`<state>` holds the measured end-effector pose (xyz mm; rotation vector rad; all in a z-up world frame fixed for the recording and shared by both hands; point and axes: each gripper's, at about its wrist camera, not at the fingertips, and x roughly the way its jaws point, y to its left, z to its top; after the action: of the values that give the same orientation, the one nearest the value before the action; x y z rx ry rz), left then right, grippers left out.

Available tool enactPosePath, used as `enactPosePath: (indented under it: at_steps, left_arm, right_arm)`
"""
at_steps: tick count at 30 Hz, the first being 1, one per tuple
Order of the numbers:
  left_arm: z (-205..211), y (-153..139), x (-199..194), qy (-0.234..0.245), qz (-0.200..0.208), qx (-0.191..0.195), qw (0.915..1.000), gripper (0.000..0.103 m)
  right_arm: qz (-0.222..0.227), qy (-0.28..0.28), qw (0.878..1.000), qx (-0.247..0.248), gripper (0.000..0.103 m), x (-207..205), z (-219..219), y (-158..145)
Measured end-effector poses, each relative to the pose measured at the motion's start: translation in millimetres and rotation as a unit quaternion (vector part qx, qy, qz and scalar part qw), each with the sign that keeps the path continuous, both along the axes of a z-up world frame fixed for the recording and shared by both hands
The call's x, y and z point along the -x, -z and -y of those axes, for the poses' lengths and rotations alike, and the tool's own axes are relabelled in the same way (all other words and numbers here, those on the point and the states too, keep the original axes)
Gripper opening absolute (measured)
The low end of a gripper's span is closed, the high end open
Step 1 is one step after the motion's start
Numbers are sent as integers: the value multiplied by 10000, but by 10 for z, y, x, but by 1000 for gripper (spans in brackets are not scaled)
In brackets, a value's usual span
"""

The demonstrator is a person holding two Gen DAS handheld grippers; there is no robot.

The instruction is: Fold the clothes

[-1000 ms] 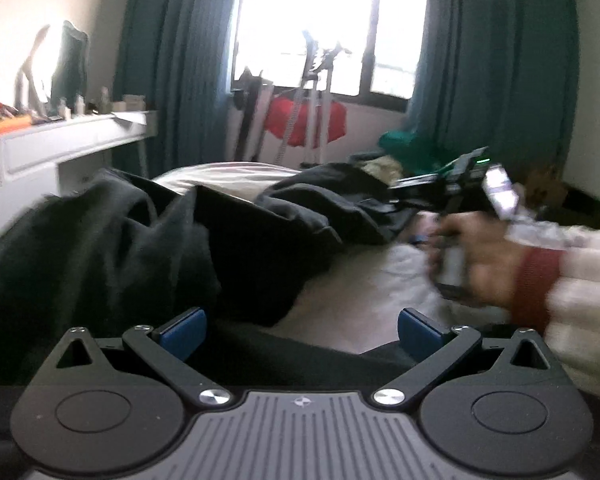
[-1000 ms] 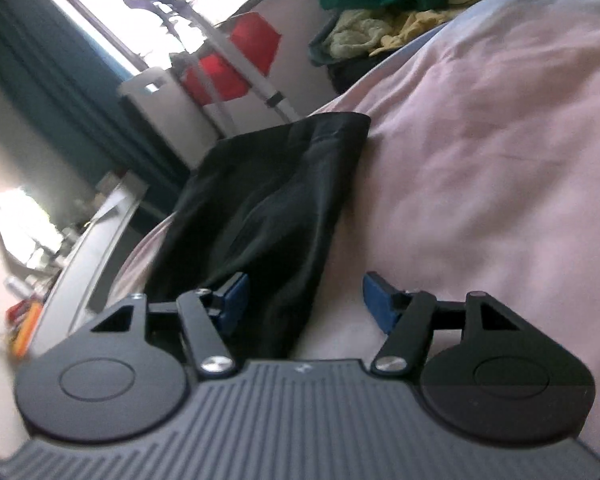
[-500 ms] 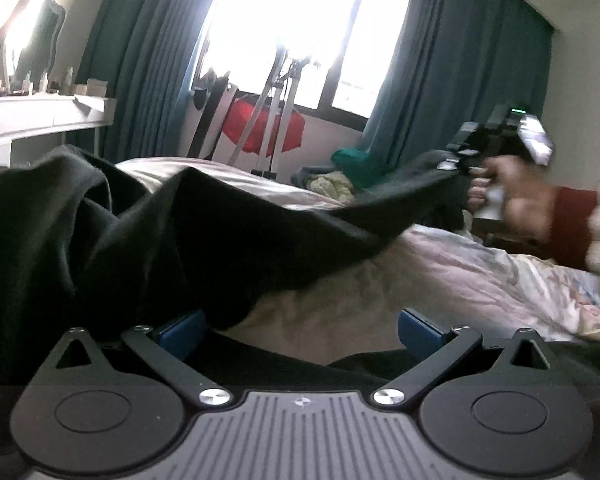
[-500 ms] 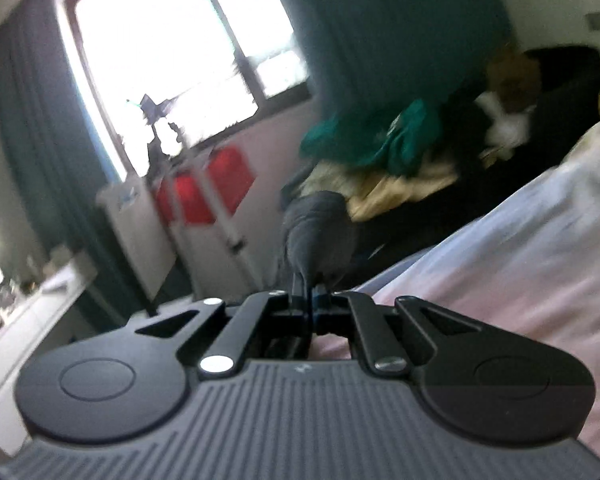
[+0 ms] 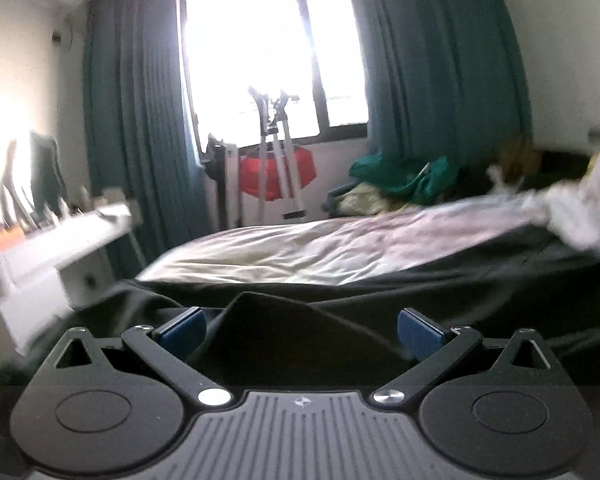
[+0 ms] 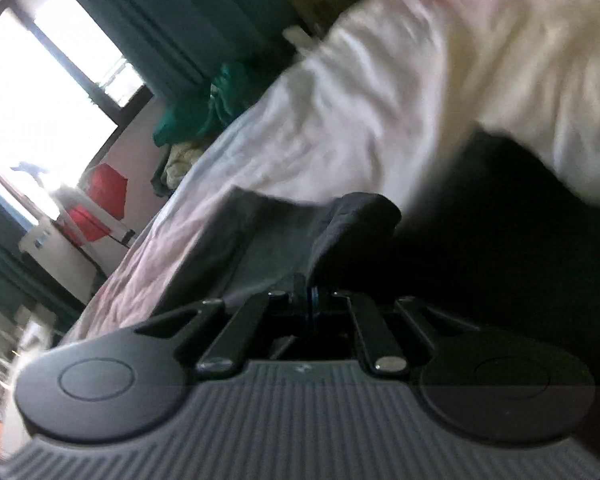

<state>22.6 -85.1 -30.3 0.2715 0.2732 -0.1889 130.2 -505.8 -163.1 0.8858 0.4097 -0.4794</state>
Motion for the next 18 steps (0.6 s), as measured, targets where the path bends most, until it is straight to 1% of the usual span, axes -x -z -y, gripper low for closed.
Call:
enactPosePath:
  at_steps: [2,3,4,5,6,8,10,12,13,14,15,16,17,18]
  left_arm:
    - [108,60,-74,-164,61,-494,9986,103]
    - [152,101,-110,-238,101,-734,9970,103]
    - [169,145,-172,-338,95,-913,9952,102]
    - [185,188,-235,-437,82,-1082,9931,100]
    - [187,211,-318,-530,-10,-1133,9921,99]
    - [173,239,-533,-516,-173,-1156,9918,97]
    - [184,245,-712,-516,-193,-1384,9888,95]
    - [140,265,-881,-494,-234,-1396,9887,92]
    - [117,276,-964,-483,-266,-1391,9887,85]
    - [70,300,-1029,-464,-439,-1230,9903,72]
    - [23,323,-1093,-444,-611,-1070,9914,64]
    - [-33,347,-1132,-408,-766,-932,9918,44]
    - [-67,362,-1173,-423,-871,-838,9918,19]
    - [-97,339,-1168,-435,-884,-728,9925,11]
  right_arm:
    - [86,-72,9998,-183,5,11,49,33]
    - [154,-86,9997,-184,5,3,62,35]
    - [218,-99,9995,-188,6,-6,75,37]
    - [238,-84,9994,-249,7,-35,94,52]
    - [259,-69,9992,-310,7,-63,113,67]
    - [299,-39,9986,-433,8,-119,151,98]
    - [339,-9,9979,-556,9,-176,189,128]
    - [380,21,9970,-679,12,-232,227,159]
    - [400,35,9965,-740,16,-261,246,174]
    - [420,50,9959,-801,20,-289,265,189]
    - [440,65,9953,-862,20,-317,284,204]
    - [460,80,9946,-924,20,-345,304,220]
    - [480,95,9939,-985,18,-373,323,235]
    - [500,110,9932,-1046,11,-402,342,250]
